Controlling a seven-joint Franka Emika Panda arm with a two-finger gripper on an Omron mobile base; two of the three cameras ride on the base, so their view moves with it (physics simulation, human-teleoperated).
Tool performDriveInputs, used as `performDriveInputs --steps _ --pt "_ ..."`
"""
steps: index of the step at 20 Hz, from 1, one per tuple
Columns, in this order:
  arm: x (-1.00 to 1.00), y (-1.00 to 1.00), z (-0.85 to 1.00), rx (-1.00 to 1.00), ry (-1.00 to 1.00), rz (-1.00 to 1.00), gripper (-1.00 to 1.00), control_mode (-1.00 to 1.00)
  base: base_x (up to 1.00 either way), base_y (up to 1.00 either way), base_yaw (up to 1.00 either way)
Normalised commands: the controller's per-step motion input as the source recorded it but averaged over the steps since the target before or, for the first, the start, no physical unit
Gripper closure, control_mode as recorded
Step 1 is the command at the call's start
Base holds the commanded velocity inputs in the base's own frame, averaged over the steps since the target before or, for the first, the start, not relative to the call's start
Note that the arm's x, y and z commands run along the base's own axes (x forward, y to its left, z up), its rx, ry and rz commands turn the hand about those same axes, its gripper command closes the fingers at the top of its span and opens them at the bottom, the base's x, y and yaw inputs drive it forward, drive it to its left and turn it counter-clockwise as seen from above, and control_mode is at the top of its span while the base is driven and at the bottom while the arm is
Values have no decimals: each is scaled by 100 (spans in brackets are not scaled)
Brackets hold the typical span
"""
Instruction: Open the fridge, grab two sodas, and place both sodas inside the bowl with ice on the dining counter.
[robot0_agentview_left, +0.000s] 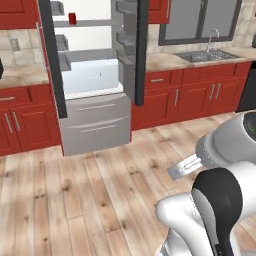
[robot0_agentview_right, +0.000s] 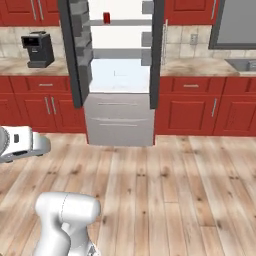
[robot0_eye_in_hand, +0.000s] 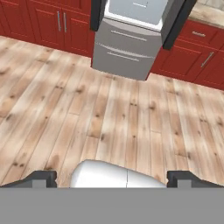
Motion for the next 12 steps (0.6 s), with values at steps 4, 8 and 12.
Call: performDriveInputs --steps 4,8,12 --pt "0 0 0 0 0 0 -100 100 100 -25 0" --pt "0 0 0 0 0 0 -100 100 100 -23 0" --pt "0 0 0 0 0 0 -100 100 100 -13 0"
